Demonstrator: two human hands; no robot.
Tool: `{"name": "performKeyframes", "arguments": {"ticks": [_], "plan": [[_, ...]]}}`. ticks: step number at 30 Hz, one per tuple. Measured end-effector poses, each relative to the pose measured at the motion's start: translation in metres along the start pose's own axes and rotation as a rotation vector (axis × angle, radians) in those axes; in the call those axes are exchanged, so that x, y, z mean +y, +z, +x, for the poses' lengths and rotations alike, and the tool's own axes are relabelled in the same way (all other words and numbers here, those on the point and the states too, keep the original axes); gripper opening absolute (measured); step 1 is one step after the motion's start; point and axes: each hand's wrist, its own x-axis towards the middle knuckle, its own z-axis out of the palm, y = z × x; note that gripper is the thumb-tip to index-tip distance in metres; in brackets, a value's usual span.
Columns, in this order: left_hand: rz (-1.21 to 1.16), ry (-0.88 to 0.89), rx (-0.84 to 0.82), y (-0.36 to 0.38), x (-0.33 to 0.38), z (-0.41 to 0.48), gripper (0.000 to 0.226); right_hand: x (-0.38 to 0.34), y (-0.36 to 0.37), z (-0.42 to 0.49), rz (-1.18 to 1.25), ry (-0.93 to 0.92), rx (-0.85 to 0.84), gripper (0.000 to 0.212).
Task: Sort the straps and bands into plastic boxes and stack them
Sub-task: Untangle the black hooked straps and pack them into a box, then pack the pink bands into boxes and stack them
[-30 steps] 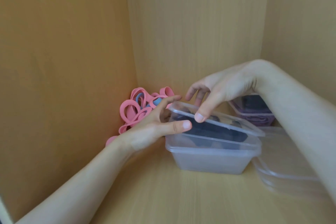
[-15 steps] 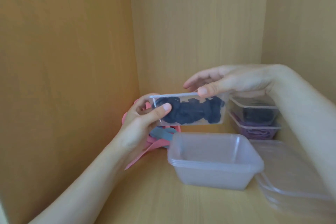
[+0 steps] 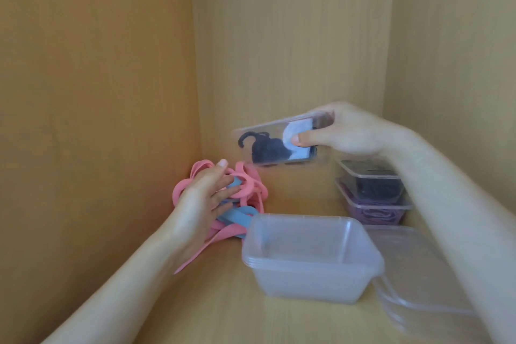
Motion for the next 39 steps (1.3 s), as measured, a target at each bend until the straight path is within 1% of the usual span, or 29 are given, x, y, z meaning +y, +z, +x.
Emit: {"name": "performKeyframes", "arguments": {"ticks": [2,3,5,8,11,14,18,20,23,25,27,28,29,30,31,32,33,35,36,37,39], "plan": [[0.020,0.001,0.044,-0.003,-0.006,0.006,0.023,0.008,-0.005,0.000,-0.102,0.055,0.189,0.020],[0.028,-0.012,0.075,-0.004,-0.008,0.009,0.021,0.014,-0.007,0.000,-0.167,0.091,0.265,0.018],[0.031,-0.012,0.101,-0.003,-0.011,0.014,0.020,0.026,-0.009,0.000,-0.351,0.168,0.369,0.014],[0.053,-0.010,0.120,-0.003,-0.012,0.015,0.023,0.044,-0.006,0.001,-0.700,0.325,0.464,0.029],[0.066,0.000,0.127,-0.002,-0.012,0.015,0.022,0.054,0.001,-0.001,-0.793,0.466,0.447,0.037],[0.070,0.019,0.130,-0.002,-0.012,0.013,0.021,0.056,0.004,-0.004,-0.823,0.535,0.397,0.039],[0.088,0.024,0.123,-0.002,-0.012,0.012,0.021,0.044,0.002,-0.001,-0.853,0.682,0.156,0.050],[0.096,0.026,0.126,-0.003,-0.012,0.012,0.020,0.037,-0.001,0.000,-0.854,0.721,0.075,0.053],[0.117,0.028,0.156,-0.005,-0.010,0.013,0.019,0.028,0.000,-0.001,-0.875,0.747,0.027,0.060],[0.114,0.032,0.217,-0.008,-0.007,0.016,0.019,0.022,0.000,0.001,-0.917,0.714,0.085,0.064],[0.114,0.026,0.300,-0.012,-0.003,0.019,0.019,0.015,-0.001,0.003,-0.926,0.558,0.200,0.064],[0.123,0.025,0.337,-0.013,-0.002,0.020,0.018,0.010,0.000,0.003,-0.868,0.445,0.246,0.062],[0.139,0.029,0.364,-0.015,-0.001,0.021,0.018,0.003,0.001,0.004,-0.757,0.340,0.263,0.059],[0.171,0.039,0.381,-0.016,-0.002,0.021,0.020,-0.004,0.003,0.003,-0.626,0.261,0.236,0.054],[0.229,0.050,0.388,-0.018,-0.003,0.022,0.023,-0.011,0.007,0.001,-0.527,0.210,0.152,0.046],[0.310,0.061,0.385,-0.020,-0.005,0.022,0.027,-0.017,0.011,-0.001,-0.478,0.188,0.004,0.039],[0.401,0.069,0.372,-0.022,-0.008,0.023,0.031,-0.020,0.016,-0.003,-0.473,0.196,-0.183,0.033],[0.570,0.069,0.334,-0.025,-0.013,0.024,0.037,-0.021,0.030,-0.005,-0.530,0.267,-0.531,0.032],[0.638,0.070,0.319,-0.026,-0.015,0.025,0.038,-0.018,0.037,-0.006,-0.579,0.303,-0.642,0.033],[0.697,0.073,0.305,-0.027,-0.017,0.026,0.038,-0.013,0.044,-0.005,-0.637,0.329,-0.701,0.032],[0.807,0.086,0.246,-0.031,-0.022,0.026,0.040,-0.004,0.056,-0.004,-0.740,0.333,-0.746,0.025]]}}
